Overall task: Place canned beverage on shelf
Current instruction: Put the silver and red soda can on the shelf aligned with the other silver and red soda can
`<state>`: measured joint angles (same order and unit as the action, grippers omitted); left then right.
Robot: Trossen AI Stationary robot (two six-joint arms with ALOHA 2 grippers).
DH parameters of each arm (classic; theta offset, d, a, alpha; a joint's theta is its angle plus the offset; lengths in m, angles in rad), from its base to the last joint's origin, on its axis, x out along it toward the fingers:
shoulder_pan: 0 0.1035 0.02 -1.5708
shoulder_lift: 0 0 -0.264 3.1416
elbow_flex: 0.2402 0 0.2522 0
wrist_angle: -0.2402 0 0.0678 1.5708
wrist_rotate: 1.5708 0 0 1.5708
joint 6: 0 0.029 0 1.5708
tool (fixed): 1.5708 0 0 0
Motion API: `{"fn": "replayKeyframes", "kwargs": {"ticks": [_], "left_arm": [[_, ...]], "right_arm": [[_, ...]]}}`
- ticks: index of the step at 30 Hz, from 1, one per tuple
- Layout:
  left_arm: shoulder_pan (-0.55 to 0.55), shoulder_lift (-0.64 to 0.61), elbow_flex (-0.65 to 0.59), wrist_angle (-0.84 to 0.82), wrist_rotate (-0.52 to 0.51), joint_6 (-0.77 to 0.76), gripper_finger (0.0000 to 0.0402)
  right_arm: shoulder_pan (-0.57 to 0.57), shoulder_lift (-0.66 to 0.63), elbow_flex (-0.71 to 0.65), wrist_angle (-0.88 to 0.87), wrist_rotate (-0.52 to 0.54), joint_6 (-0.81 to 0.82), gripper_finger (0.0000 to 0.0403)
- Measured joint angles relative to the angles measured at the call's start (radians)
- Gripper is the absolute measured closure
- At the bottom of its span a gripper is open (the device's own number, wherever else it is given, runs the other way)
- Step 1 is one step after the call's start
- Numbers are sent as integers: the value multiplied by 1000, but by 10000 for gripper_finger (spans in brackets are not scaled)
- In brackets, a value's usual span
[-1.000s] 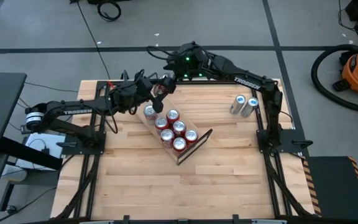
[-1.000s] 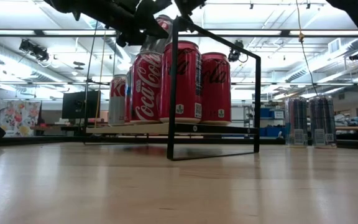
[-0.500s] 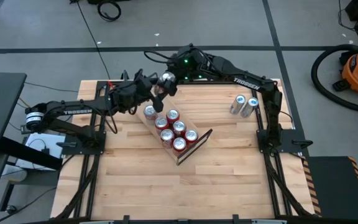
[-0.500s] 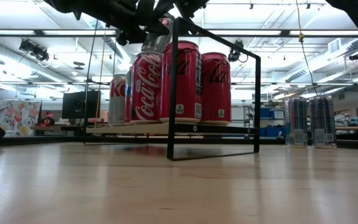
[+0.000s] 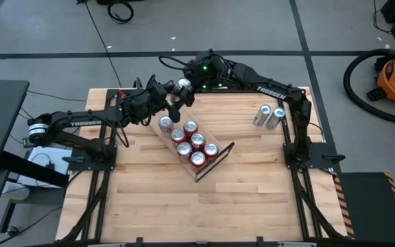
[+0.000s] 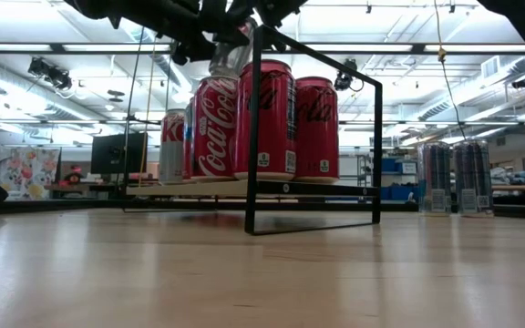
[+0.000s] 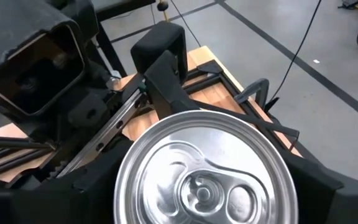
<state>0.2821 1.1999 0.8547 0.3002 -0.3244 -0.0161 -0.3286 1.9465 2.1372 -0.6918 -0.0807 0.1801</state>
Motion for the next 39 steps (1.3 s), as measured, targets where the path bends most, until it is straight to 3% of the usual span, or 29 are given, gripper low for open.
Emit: {"fn": "replayKeyframes", "kwargs": {"ticks": [12,20,24,39], "left_arm": [[0,0,0,-15,2,23,80],[0,-1,2,-37,5,35,11],[0,-2,2,-54,0,40,7],[-6,-218,1,-430,-49,-19,5]], "right_arm": [[0,0,0,-1,6,-2,83],[-1,0,0,-2,6,14,83],[-2,0,0,-11,6,14,83],[0,0,0,-29,11,3,82]]}}
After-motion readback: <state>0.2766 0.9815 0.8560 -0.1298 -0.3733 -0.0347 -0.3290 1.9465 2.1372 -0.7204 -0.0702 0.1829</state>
